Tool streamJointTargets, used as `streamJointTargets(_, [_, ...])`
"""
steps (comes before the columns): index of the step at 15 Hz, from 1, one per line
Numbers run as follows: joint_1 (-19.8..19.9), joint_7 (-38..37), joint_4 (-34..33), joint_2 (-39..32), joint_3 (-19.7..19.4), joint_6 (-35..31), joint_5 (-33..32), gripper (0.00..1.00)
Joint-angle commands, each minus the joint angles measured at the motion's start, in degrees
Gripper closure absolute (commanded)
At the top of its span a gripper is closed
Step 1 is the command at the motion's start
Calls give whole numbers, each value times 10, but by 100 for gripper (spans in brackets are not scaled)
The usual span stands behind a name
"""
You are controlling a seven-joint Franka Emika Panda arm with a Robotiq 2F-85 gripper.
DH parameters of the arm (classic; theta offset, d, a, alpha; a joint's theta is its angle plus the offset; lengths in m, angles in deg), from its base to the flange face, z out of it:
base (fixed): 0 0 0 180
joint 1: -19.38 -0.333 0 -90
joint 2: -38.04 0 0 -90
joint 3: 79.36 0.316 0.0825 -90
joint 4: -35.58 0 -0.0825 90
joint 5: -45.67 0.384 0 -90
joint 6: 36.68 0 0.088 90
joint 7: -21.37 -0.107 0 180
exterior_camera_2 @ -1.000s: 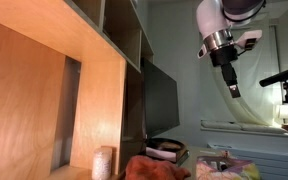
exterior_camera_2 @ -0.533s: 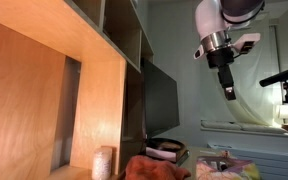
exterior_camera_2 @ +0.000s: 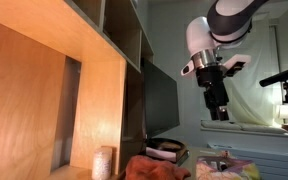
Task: Take the blue and the orange nail polish bottles out of the little bag
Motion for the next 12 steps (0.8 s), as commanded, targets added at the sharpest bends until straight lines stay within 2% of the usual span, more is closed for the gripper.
streamJointTargets(1, [24, 48, -93, -74, 15, 68, 32, 0])
streamJointTargets(9, [42, 28, -235, -183, 8, 218, 39, 0])
streamJointTargets(11, [41, 21, -258, -196, 7, 226, 37, 0])
streamJointTargets(12, [38, 16, -263, -198, 5, 203, 34, 0])
